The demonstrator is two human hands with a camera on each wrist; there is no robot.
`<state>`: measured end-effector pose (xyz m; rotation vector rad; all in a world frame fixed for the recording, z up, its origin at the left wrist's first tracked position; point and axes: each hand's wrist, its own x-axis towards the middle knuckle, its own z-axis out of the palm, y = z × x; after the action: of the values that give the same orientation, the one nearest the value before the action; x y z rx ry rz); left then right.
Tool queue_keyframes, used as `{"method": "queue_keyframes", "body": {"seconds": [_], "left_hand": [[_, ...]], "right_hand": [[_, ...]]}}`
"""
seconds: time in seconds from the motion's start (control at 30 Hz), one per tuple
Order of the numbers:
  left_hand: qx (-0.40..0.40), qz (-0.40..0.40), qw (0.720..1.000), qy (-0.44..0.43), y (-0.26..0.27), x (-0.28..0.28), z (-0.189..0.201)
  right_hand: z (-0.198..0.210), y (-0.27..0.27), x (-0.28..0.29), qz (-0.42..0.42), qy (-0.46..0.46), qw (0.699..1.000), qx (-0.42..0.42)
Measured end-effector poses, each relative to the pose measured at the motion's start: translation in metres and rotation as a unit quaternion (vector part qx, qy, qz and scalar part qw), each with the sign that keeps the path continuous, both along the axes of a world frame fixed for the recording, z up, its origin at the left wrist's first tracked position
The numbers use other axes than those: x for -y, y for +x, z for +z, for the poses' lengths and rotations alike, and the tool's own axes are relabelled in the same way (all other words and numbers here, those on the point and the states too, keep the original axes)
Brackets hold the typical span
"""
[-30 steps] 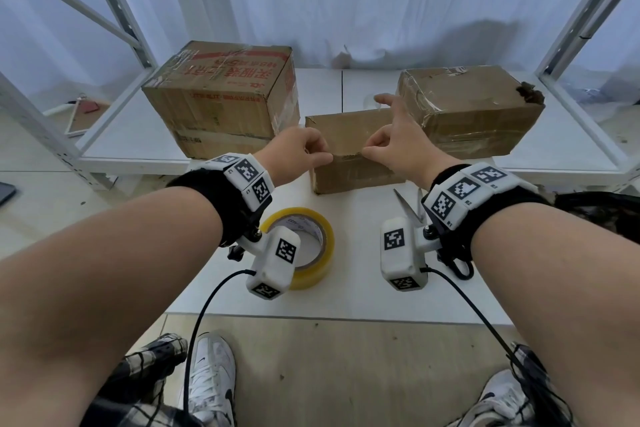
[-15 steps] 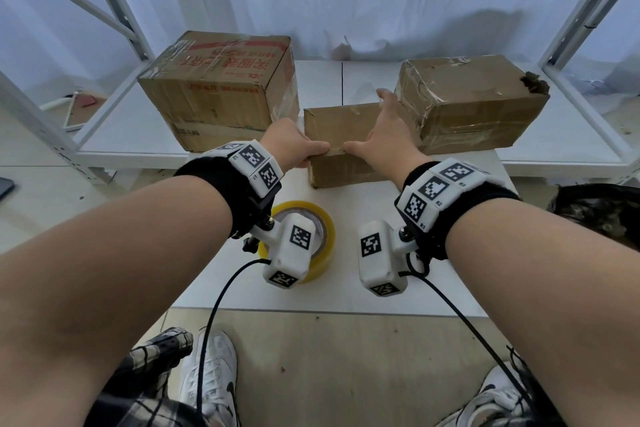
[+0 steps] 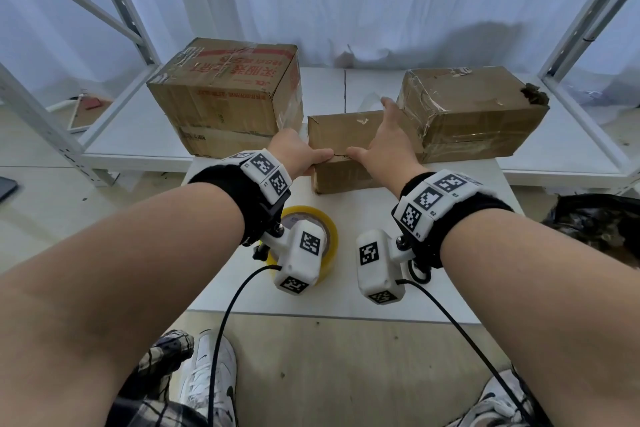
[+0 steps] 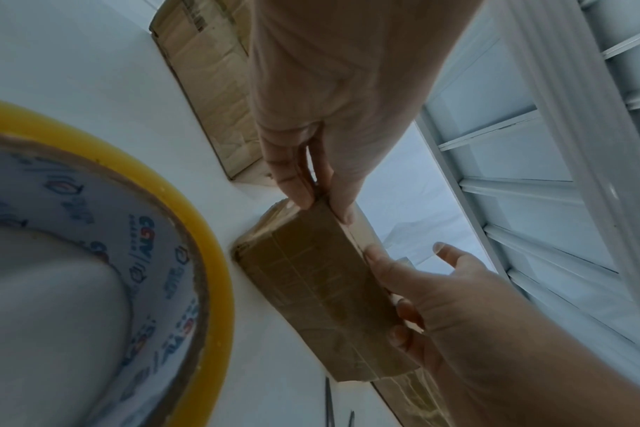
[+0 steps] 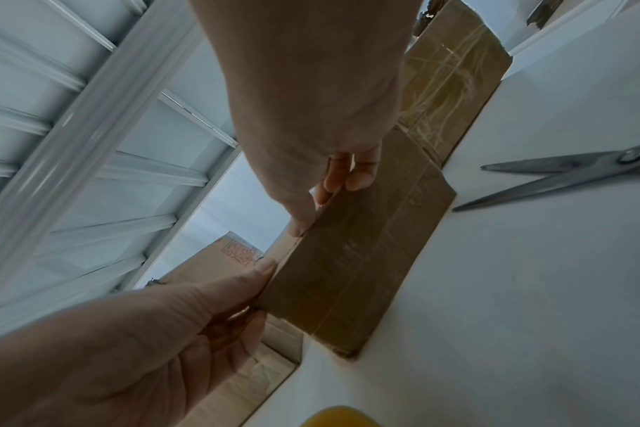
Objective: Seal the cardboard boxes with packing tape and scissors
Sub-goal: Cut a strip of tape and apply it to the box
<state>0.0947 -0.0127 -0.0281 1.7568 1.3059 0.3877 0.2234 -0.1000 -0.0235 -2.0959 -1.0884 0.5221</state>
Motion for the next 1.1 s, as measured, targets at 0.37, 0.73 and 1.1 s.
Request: {"method": "queue_keyframes", "body": {"seconds": [0.37, 0.73, 1.1], "left_hand": [[0.099, 0.018, 0.994, -0.037, -0.008, 0.005, 0.001], [0.072, 0.001, 0.997, -0.029, -0.002, 0.014, 0.003], [0.032, -0.037, 0.999, -0.014, -0.011, 0.01, 0.006]], "right_hand": [[-0.002, 0.004, 0.0, -0.013, 0.01, 1.0, 0.01], [-0.004, 0.028, 0.012, -0.051, -0.042, 0.994, 0.089], [0.0, 0.026, 0.016, -0.047, -0.065, 0.996, 0.042]]}}
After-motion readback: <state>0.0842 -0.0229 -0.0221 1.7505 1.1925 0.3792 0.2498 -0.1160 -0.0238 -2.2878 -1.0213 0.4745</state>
